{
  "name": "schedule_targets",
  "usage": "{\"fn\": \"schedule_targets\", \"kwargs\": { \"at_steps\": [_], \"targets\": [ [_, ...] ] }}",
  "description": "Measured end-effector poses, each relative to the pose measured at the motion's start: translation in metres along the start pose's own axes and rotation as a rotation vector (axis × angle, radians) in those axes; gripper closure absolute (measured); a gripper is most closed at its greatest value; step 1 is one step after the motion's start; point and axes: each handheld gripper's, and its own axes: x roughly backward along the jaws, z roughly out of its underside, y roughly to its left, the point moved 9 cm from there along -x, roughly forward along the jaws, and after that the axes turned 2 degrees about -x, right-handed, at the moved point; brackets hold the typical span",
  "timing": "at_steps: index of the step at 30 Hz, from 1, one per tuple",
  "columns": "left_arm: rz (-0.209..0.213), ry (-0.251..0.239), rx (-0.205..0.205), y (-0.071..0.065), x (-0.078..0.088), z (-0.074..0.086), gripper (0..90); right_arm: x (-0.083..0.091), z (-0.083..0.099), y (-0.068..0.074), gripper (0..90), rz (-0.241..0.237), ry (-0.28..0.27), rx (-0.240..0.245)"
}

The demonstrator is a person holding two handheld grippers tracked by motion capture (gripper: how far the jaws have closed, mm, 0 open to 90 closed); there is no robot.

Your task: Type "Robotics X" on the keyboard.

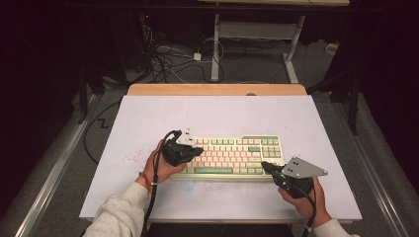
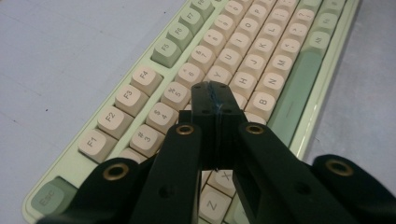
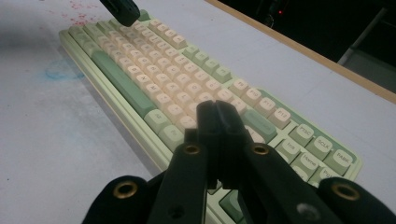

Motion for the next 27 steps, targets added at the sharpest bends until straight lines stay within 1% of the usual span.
{"fn": "schedule_targets", "kwargs": {
  "at_steps": [4, 8, 11, 13, 14, 15, 16, 17, 18, 20, 23, 24, 26, 27],
  "targets": [
    [0.002, 0.007, 0.003, 0.001, -0.007, -0.003, 88.1, 0.0, 0.0, 0.001, 90.0, 0.0, 0.002, 0.004],
    [0.006, 0.017, -0.005, 0.001, -0.011, -0.003, 88.1, 0.0, -0.001, 0.001, 89.9, 0.0, 0.0, 0.006],
    [0.005, 0.023, -0.008, 0.0, -0.014, -0.003, 88.1, -0.006, -0.003, 0.0, 90.0, 0.003, 0.011, 0.018],
    [0.004, 0.029, -0.013, 0.0, -0.015, -0.003, 88.1, -0.008, -0.003, -0.001, 90.0, 0.003, 0.017, 0.015],
    [0.004, 0.032, -0.013, 0.0, -0.016, -0.003, 88.2, -0.011, -0.003, -0.004, 90.0, 0.005, 0.028, 0.015],
    [0.0, 0.033, -0.014, 0.001, -0.017, -0.004, 88.1, -0.018, 0.0, -0.01, 90.0, 0.01, 0.058, 0.0],
    [0.0, 0.032, -0.015, 0.001, -0.017, -0.004, 88.1, -0.018, 0.0, -0.01, 90.0, 0.01, 0.058, 0.0],
    [0.0, 0.032, -0.015, 0.001, -0.018, -0.004, 88.1, -0.026, 0.004, -0.014, 90.0, 0.012, 0.091, -0.007],
    [-0.003, 0.031, -0.015, 0.001, -0.018, -0.005, 88.1, -0.03, 0.006, -0.015, 90.0, 0.013, 0.109, -0.004],
    [-0.001, 0.03, -0.013, 0.002, -0.018, -0.005, 88.1, -0.038, 0.011, -0.014, 90.0, 0.007, 0.148, 0.003],
    [-0.002, 0.033, -0.012, 0.002, -0.019, -0.005, 88.1, -0.048, 0.016, -0.013, 90.0, 0.002, 0.19, 0.02],
    [-0.002, 0.035, -0.014, 0.002, -0.019, -0.005, 88.1, -0.048, 0.016, -0.013, 90.0, 0.002, 0.19, 0.02],
    [-0.004, 0.036, -0.016, 0.002, -0.018, -0.005, 88.1, -0.054, 0.02, -0.012, 90.0, -0.001, 0.221, 0.025],
    [-0.007, 0.036, -0.018, 0.003, -0.018, -0.004, 88.1, -0.054, 0.02, -0.012, 90.0, -0.001, 0.221, 0.025]
  ]
}}
